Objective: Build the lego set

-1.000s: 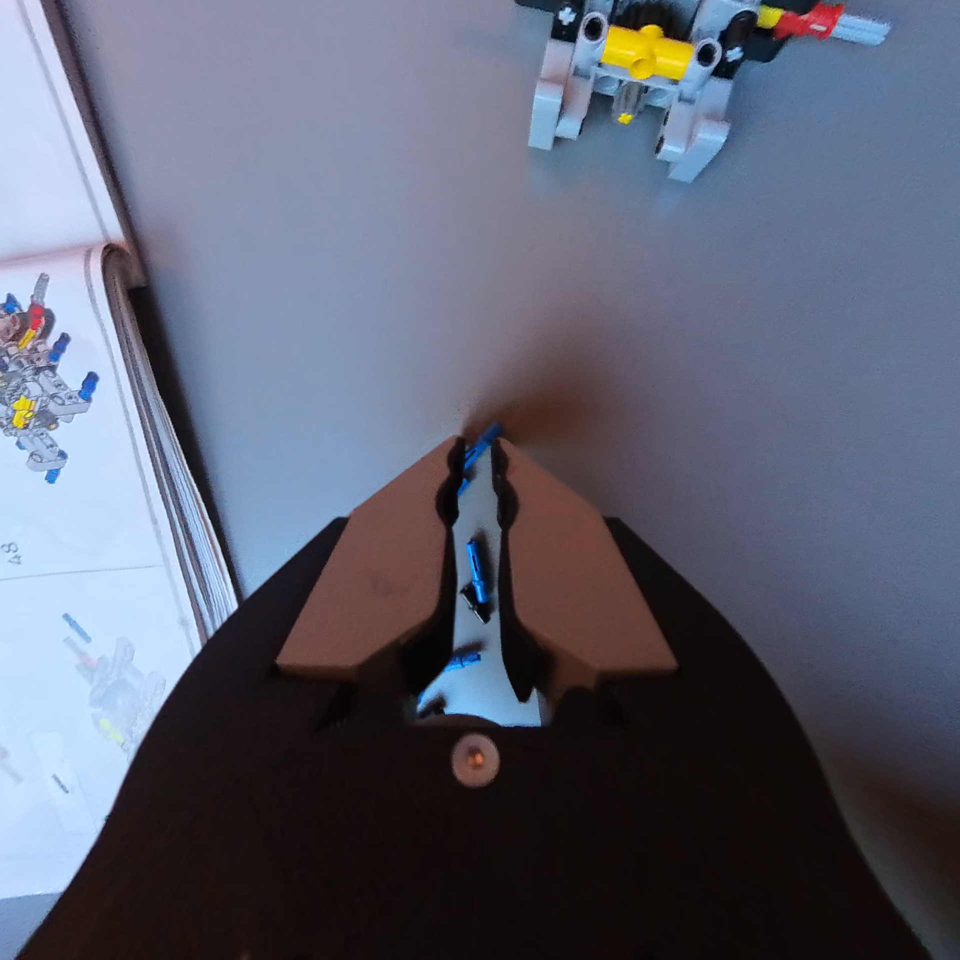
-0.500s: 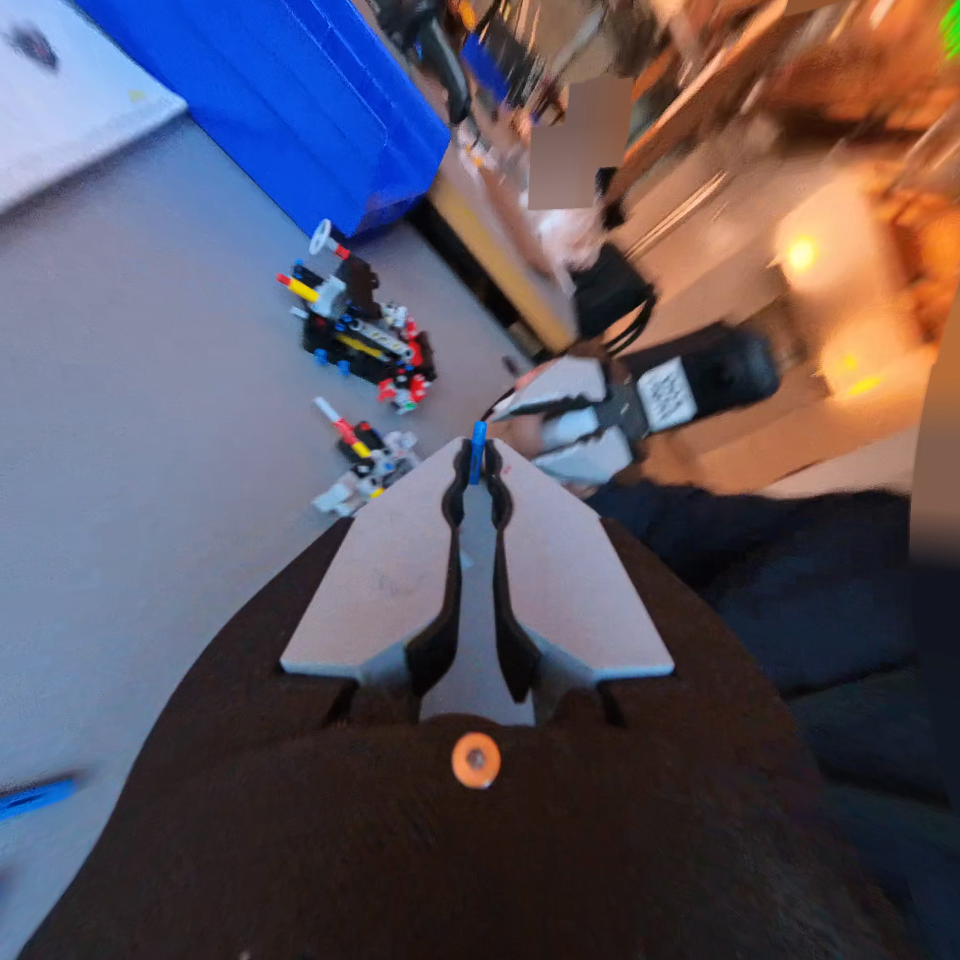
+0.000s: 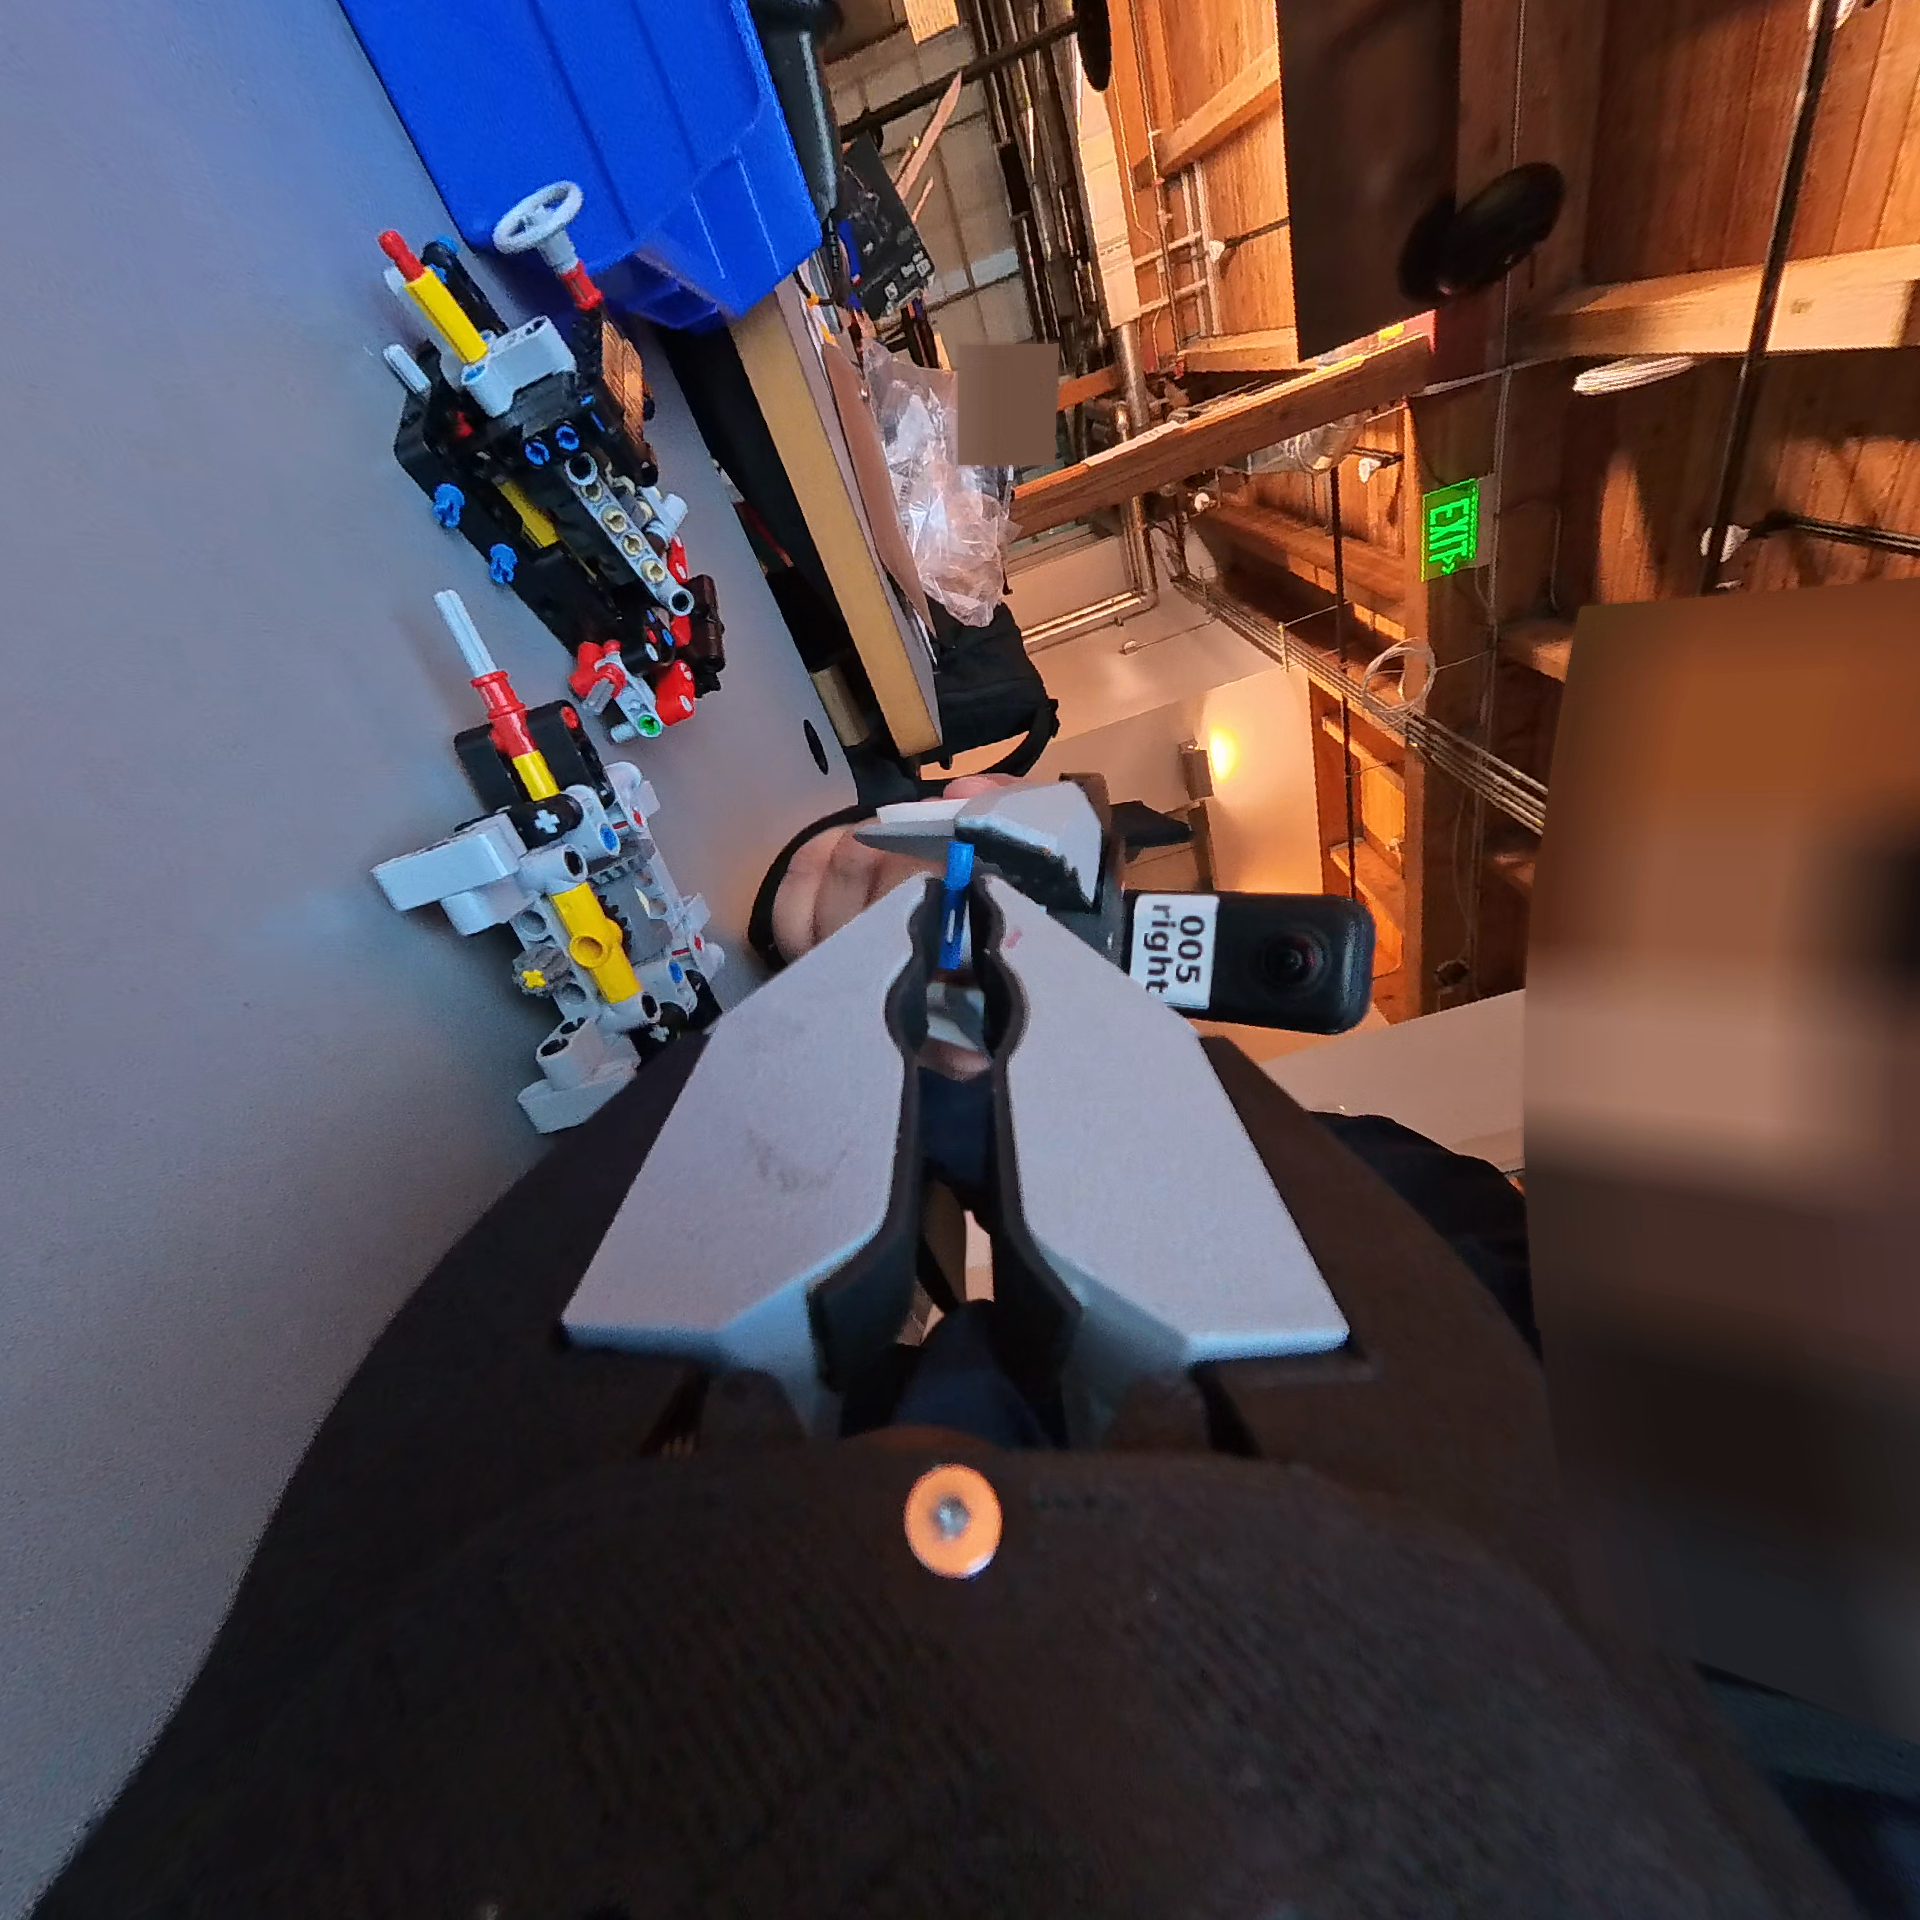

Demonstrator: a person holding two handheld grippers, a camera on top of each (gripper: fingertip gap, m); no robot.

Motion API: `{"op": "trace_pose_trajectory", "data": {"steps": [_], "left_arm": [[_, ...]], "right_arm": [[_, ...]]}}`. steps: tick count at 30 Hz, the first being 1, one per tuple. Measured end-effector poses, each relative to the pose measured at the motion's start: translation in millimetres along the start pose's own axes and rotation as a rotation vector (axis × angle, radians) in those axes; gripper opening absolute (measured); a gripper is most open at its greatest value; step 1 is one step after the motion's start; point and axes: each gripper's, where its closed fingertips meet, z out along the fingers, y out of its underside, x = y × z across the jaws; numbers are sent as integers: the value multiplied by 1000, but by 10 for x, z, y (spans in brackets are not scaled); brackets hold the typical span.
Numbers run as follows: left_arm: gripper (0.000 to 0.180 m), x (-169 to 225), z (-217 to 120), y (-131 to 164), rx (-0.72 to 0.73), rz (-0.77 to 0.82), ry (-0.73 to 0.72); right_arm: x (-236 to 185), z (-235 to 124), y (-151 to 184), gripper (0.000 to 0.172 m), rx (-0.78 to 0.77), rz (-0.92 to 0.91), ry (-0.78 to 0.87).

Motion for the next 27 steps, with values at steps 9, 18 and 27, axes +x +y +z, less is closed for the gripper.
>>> {"op": "trace_pose_trajectory", "data": {"steps": [9,18,27], "left_arm": [[2,-43,-23,31,-4,-7,-1],[3,-71,-42,23,13,-52,18],[3,-82,-56,29,22,-74,28]], "right_arm": [[6,6,23,11,-5,12,-13],[-42,15,48,19,-9,-27,-27],[-46,19,55,21,-10,-44,-19]]}}
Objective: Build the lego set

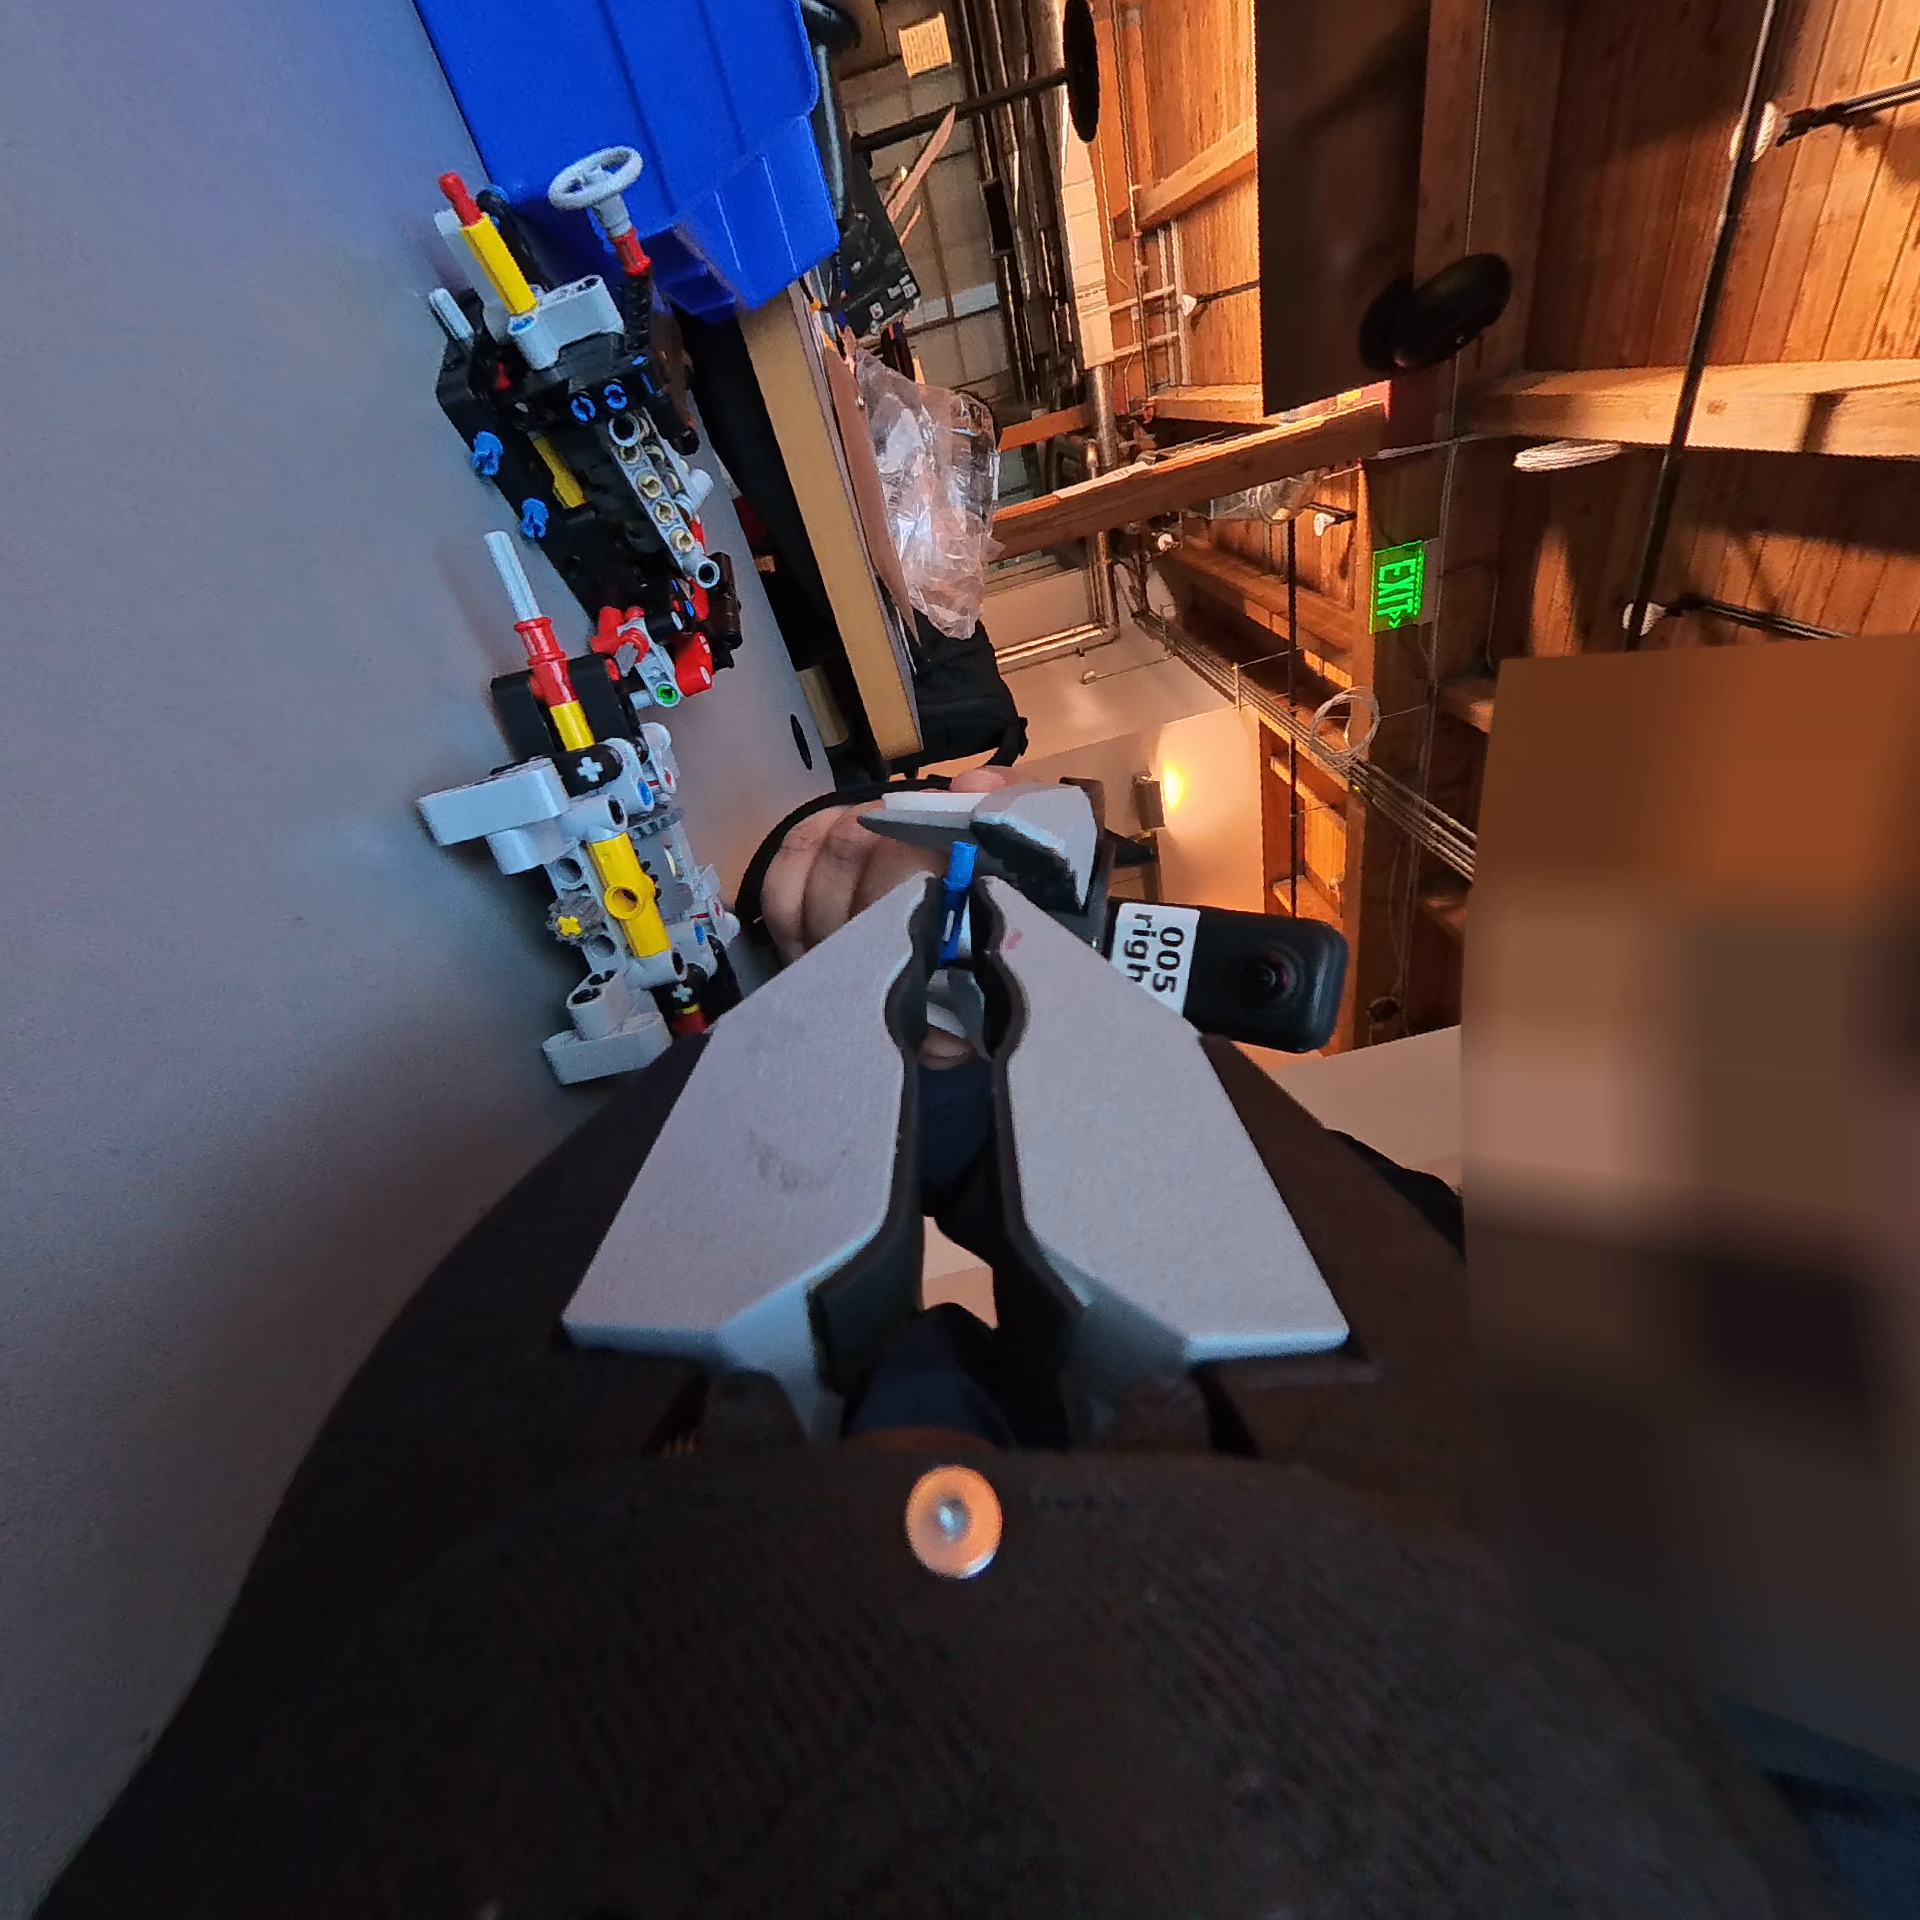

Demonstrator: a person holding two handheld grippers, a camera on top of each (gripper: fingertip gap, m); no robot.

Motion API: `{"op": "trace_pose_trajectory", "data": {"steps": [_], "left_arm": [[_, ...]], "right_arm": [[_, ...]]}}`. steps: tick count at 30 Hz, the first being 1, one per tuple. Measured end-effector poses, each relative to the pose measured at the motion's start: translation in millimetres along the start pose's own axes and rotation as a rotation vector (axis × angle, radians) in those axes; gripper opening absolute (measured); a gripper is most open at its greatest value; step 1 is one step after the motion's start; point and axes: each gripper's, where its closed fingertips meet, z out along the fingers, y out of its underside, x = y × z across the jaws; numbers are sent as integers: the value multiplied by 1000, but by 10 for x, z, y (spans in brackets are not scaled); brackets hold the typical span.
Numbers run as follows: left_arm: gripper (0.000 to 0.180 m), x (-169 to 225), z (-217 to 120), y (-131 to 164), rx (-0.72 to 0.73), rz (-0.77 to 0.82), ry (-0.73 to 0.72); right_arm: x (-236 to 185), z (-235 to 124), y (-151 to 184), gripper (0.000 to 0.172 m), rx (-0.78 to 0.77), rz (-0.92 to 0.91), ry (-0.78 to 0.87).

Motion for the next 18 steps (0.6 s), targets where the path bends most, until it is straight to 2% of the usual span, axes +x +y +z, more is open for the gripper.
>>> {"op": "trace_pose_trajectory", "data": {"steps": [6,8,10,13,15,18], "left_arm": [[3,0,-7,-3,2,38,-35],[3,-42,-49,-39,5,105,-98],[3,-148,-143,-109,0,227,-231],[2,-455,-467,-319,-49,538,-616],[2,-558,-686,-444,-103,688,-821],[2,-622,-858,-499,-193,797,-975]], "right_arm": [[-24,8,9,22,-4,11,-18],[-28,7,8,26,-4,17,-23],[-12,-3,2,26,3,36,-24],[82,-29,19,26,4,105,-10],[203,-96,40,26,2,199,3],[463,-293,145,26,-26,340,43]]}}
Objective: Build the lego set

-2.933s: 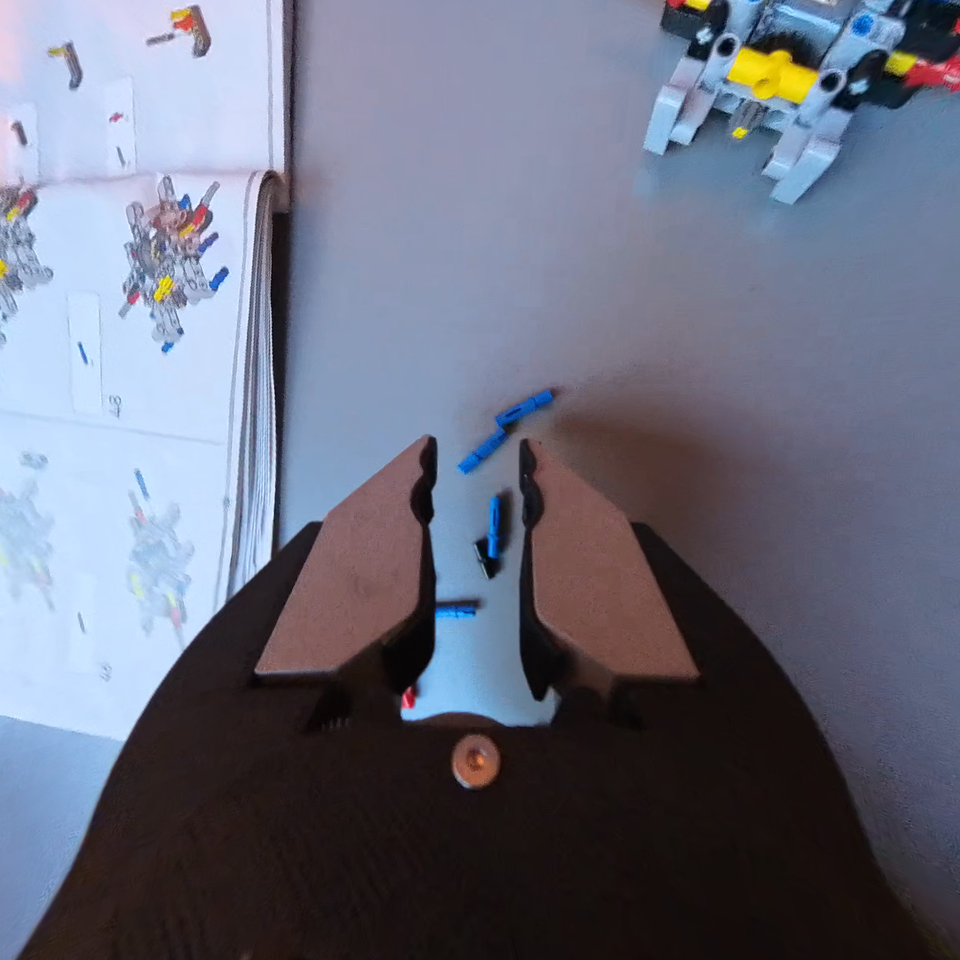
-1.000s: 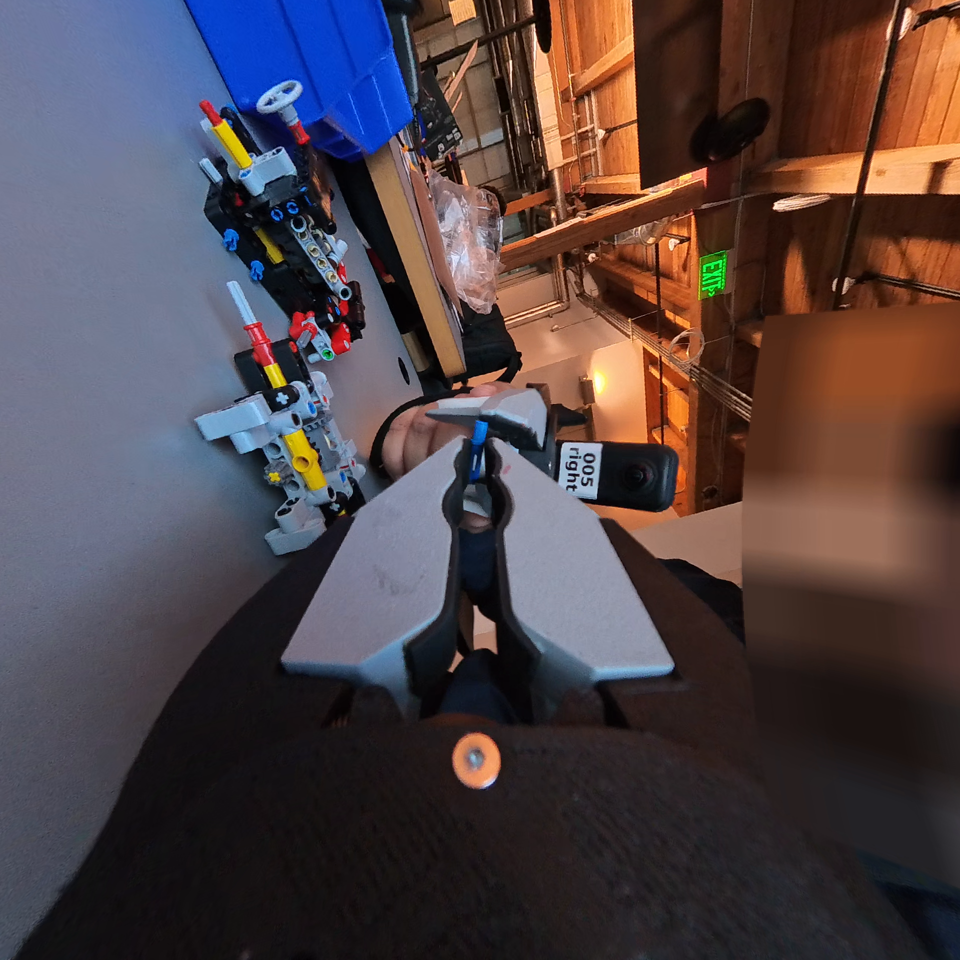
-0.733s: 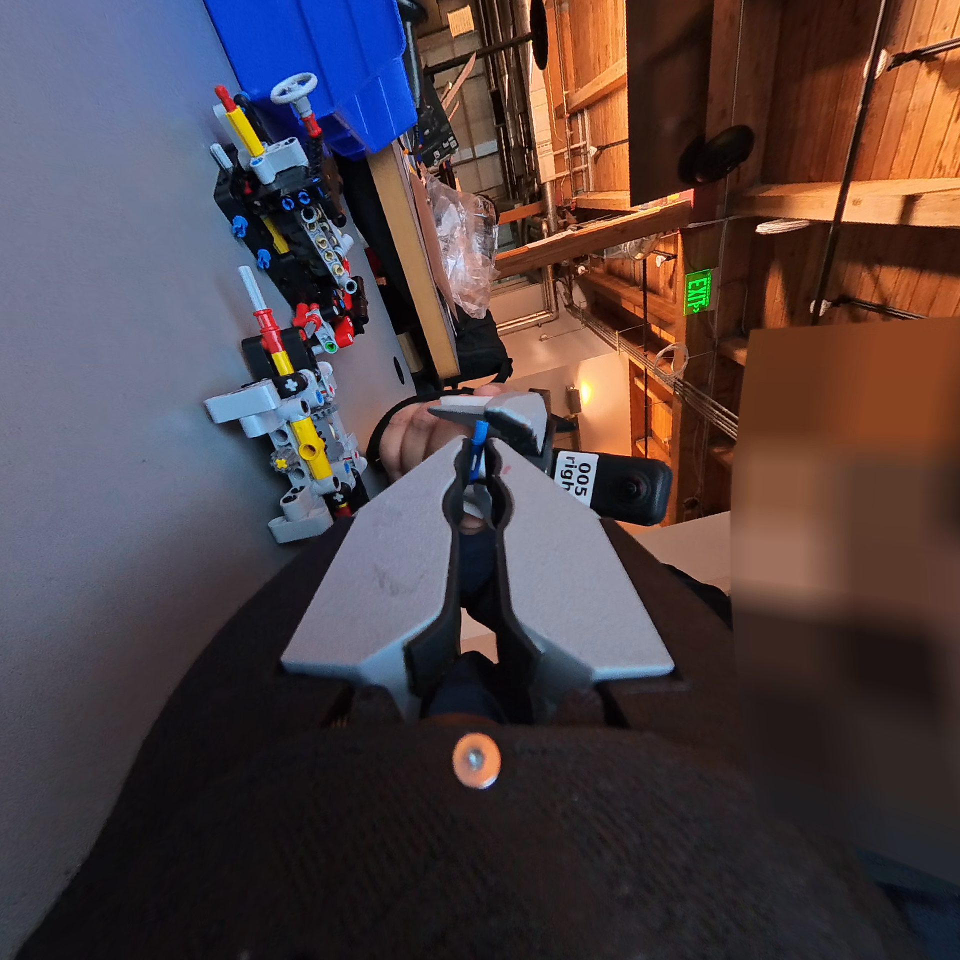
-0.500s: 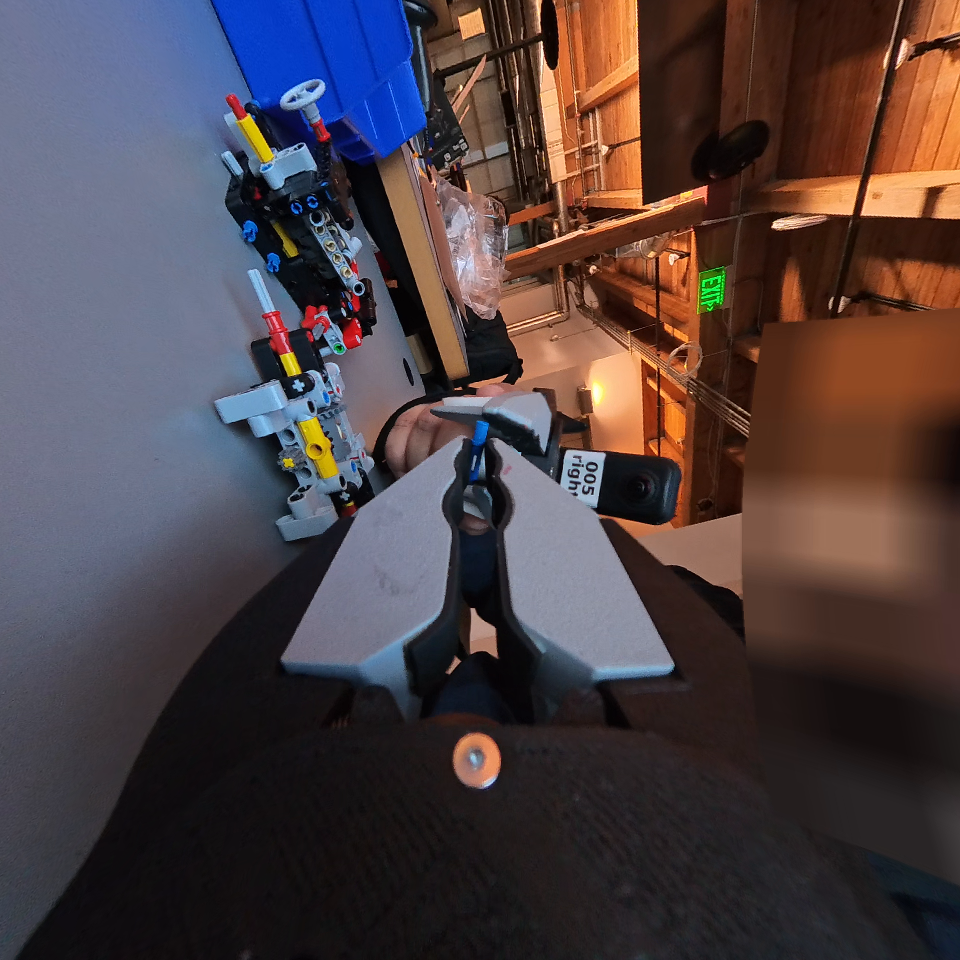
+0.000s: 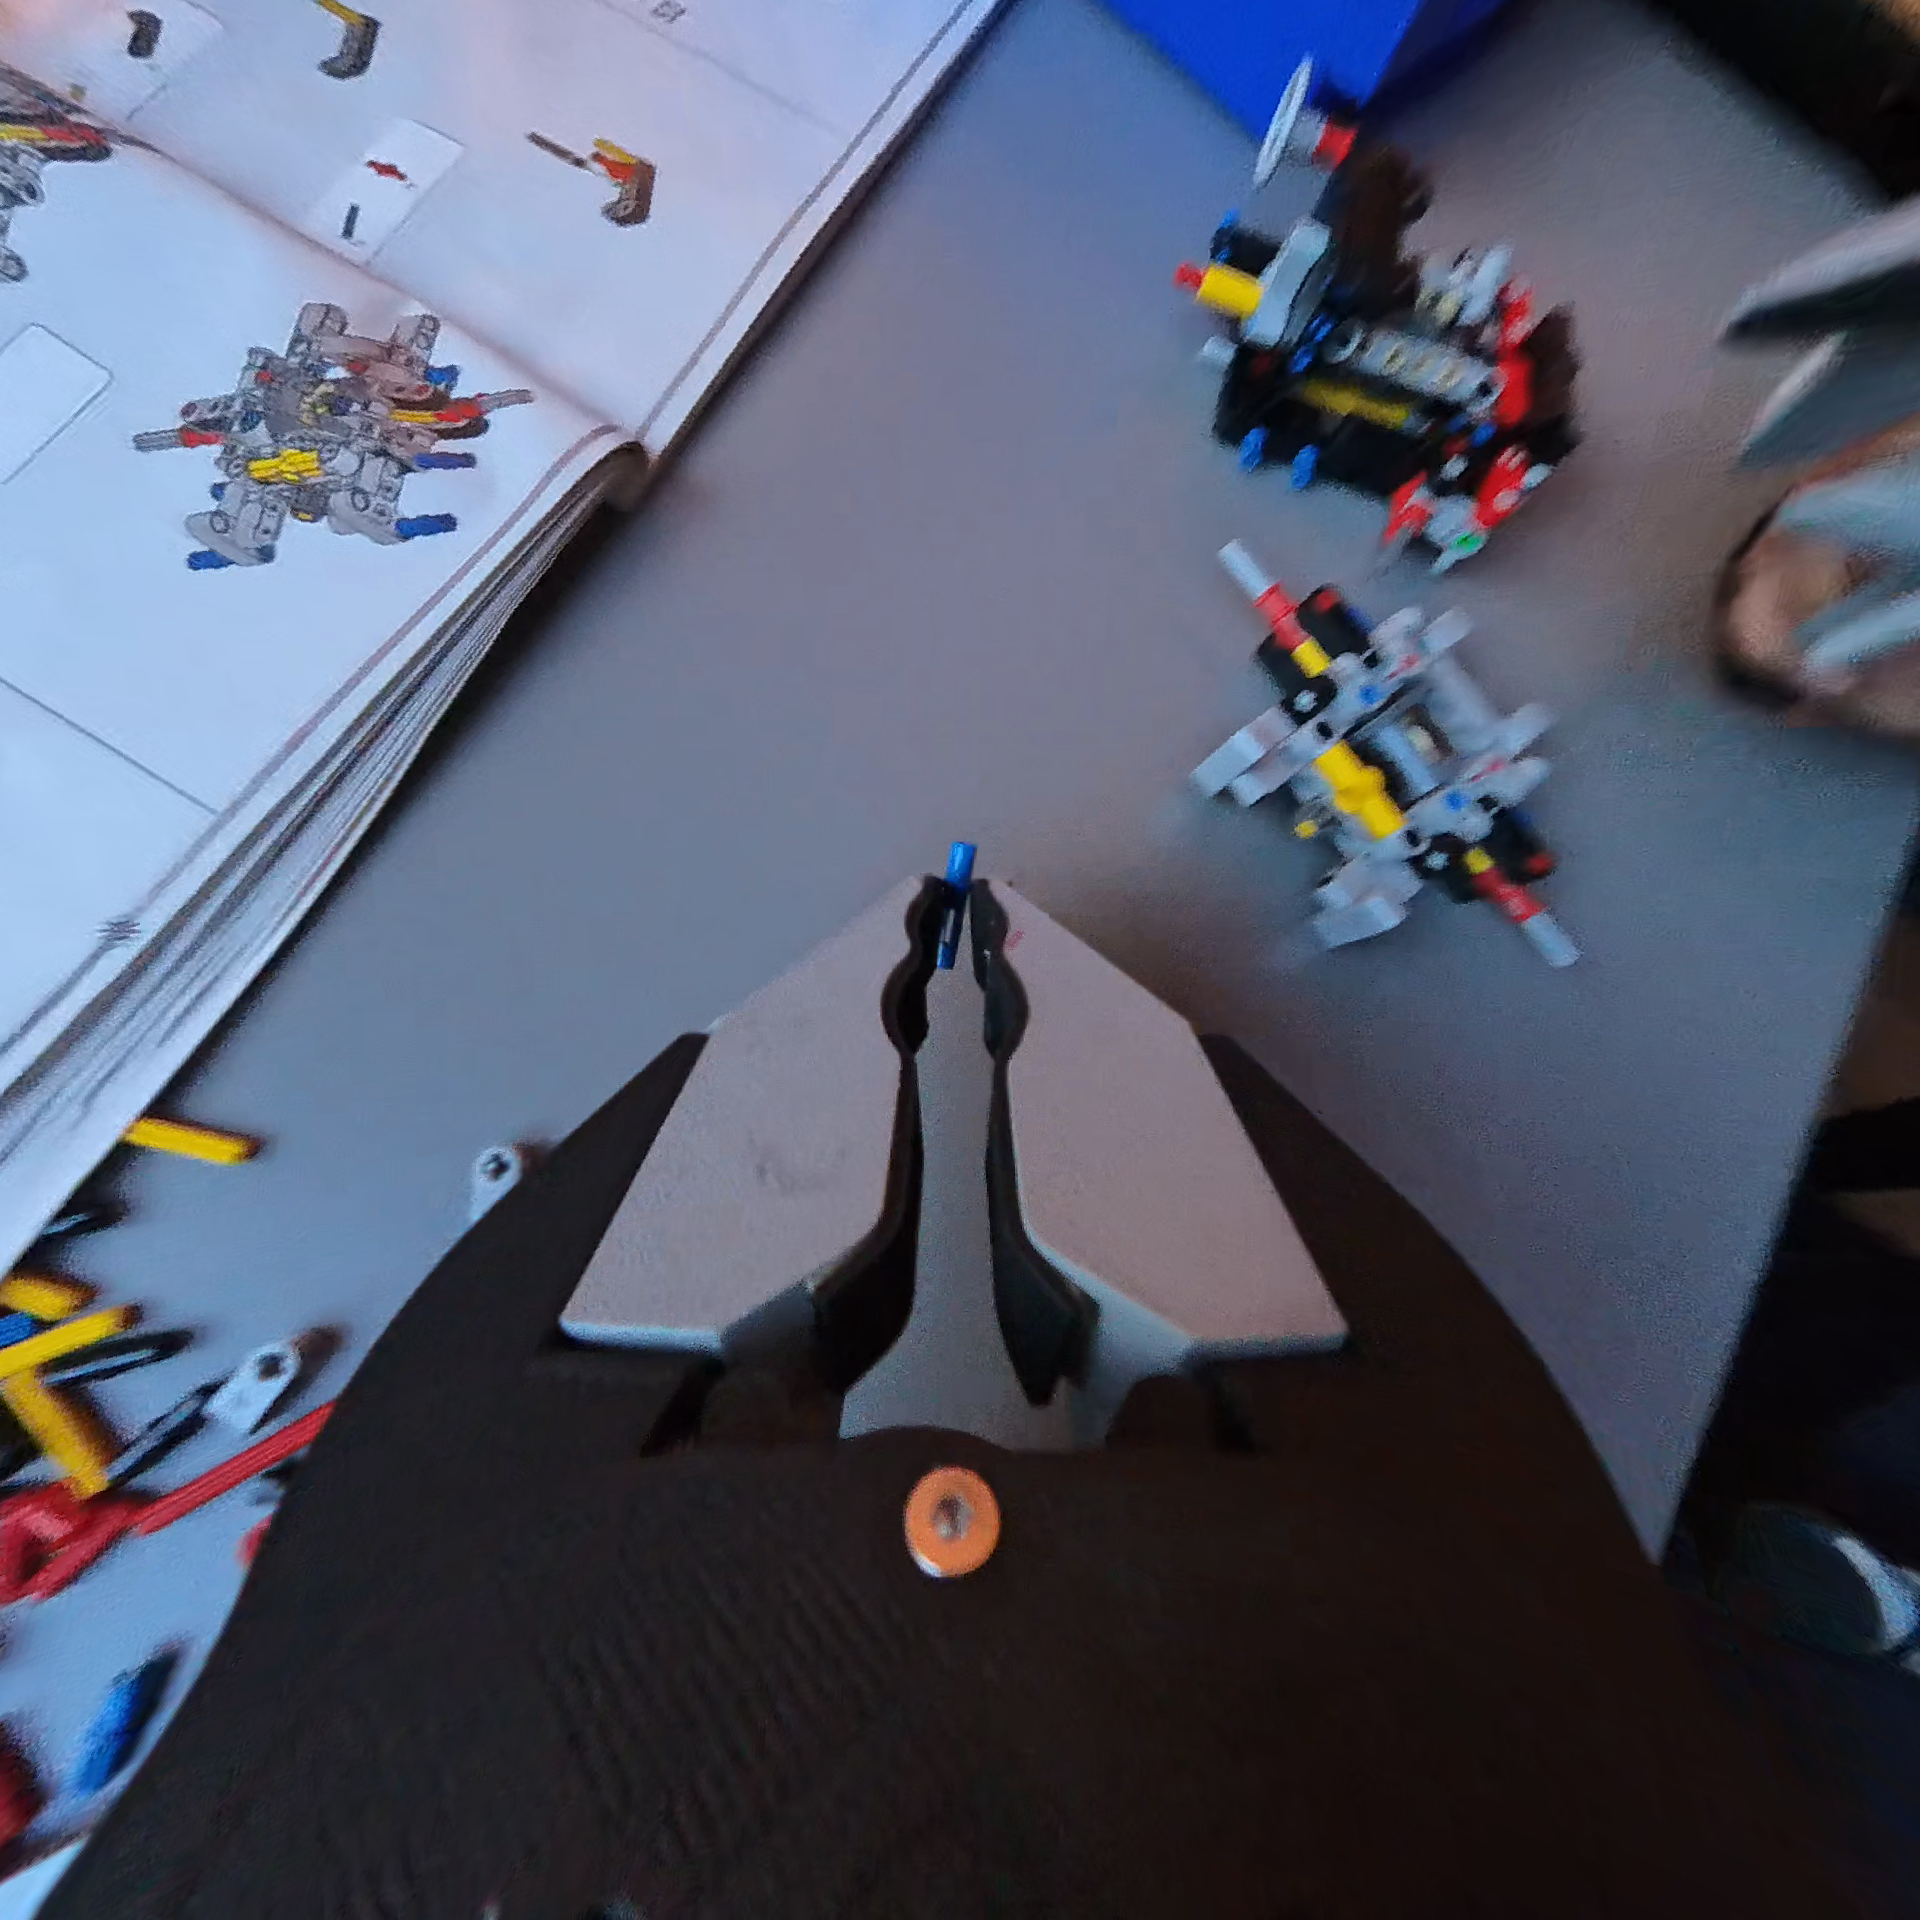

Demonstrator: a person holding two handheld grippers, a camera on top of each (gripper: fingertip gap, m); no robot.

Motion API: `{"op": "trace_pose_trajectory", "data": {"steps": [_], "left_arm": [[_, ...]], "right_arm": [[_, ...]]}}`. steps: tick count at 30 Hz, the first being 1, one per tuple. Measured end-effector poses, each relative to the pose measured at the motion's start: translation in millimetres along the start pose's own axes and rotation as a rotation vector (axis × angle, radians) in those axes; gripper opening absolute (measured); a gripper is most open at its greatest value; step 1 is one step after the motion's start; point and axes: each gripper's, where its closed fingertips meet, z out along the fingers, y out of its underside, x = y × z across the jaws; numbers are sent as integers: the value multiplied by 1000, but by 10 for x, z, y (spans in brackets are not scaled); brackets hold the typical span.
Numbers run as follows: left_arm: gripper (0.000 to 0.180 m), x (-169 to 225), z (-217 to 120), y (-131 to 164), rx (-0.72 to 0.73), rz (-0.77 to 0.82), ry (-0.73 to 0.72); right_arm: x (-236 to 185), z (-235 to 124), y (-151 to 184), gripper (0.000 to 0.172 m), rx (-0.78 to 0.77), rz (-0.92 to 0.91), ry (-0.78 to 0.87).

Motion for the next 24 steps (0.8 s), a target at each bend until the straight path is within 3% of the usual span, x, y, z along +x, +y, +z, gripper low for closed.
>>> {"op": "trace_pose_trajectory", "data": {"steps": [5,9,13,18,24], "left_arm": [[3,-40,46,169,-95,76,-31],[4,-38,92,259,-122,88,-32],[19,-37,81,289,-122,72,-25],[26,-48,24,290,-107,68,-41],[36,-52,-85,329,-57,41,-51]], "right_arm": [[421,-383,251,30,-120,210,90],[499,-588,509,31,-242,273,129],[463,-644,646,33,-337,290,139],[367,-544,643,35,-324,250,127],[377,-536,555,46,-241,342,103]]}}
